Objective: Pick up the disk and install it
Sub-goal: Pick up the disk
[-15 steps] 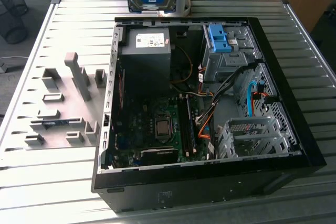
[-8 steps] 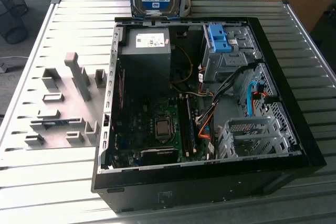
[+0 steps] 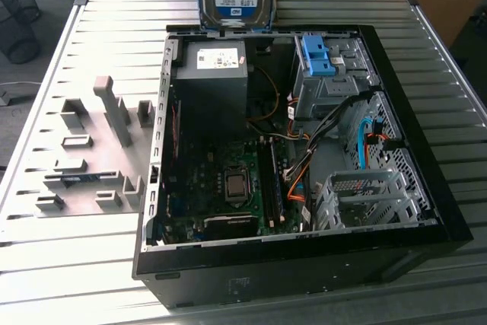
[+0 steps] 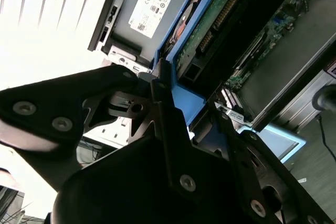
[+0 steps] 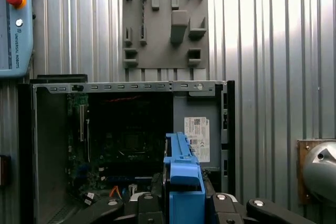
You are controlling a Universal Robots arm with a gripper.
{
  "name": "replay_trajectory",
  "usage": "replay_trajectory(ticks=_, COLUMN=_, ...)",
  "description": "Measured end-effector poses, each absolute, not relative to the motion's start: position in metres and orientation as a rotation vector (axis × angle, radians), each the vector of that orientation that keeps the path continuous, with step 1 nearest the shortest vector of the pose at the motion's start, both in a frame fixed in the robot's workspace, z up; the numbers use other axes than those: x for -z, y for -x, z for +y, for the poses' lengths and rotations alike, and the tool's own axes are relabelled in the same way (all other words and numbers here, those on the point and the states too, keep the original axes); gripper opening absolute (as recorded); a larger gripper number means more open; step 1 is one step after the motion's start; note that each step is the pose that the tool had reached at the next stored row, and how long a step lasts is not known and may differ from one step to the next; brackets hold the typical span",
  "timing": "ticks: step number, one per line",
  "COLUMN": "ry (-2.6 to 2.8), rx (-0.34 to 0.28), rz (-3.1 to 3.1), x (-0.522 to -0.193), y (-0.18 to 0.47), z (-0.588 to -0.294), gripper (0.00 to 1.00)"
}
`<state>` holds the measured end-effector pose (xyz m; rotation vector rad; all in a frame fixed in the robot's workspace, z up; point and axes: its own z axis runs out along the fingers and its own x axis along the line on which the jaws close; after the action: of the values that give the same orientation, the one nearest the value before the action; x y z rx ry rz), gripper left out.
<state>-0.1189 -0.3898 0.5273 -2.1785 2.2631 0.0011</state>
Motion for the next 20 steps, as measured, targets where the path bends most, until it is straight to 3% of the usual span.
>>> replay_trajectory(ticks=20, ry=2.167, rx=-0.001, rz=2.274, x=-0.526, y=0.087, z=-0.399, gripper=0.36)
